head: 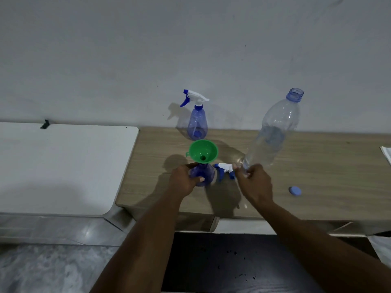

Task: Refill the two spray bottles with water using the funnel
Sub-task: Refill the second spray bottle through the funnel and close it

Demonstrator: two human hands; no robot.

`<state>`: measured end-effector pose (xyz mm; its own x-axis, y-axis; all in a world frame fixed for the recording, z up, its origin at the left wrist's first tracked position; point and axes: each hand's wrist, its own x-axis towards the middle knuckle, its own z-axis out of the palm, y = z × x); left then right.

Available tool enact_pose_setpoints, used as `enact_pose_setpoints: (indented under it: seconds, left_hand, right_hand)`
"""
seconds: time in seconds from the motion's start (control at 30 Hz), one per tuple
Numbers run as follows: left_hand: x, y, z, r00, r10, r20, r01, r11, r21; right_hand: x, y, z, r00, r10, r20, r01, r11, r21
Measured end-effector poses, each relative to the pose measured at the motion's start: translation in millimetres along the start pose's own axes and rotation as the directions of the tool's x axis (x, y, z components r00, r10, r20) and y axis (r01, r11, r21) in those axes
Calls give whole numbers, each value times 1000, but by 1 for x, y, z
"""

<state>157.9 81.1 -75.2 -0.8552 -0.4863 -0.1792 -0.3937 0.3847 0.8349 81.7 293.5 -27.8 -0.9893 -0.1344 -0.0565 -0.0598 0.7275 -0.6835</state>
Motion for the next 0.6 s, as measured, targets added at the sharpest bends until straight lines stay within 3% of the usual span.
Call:
enact_pose_setpoints:
  seconds: [0.1,0.17,0.3,0.37,0.43,0.6]
  left_hand:
    - [2,-2,1,999,-30,11,30,999,12]
    - [6,-8,5,997,-75,-1,75,997,3]
    - [3,-3,3,987,-143,-73,145,989,24]
    - [1,-2,3,987,-152,-44,152,988,2]
    - [-1,-2,3,995,-99,12,99,995,-24]
    - [0,-9,5,999,-48,0,48,998,-38]
  right_hand:
    - [1,-44,5,912,-408,-42,409,912,22]
    - [14,-76,2,824,-563,66,567,818,-92]
    - [34,-119,0,720,-539,437,682,667,-301]
    - [37,-126,6,682,-487,546,717,593,-367]
    - [41,-128,13,677,-470,566,726,551,-412]
    - [47,-129,12,677,-465,571,721,576,-386]
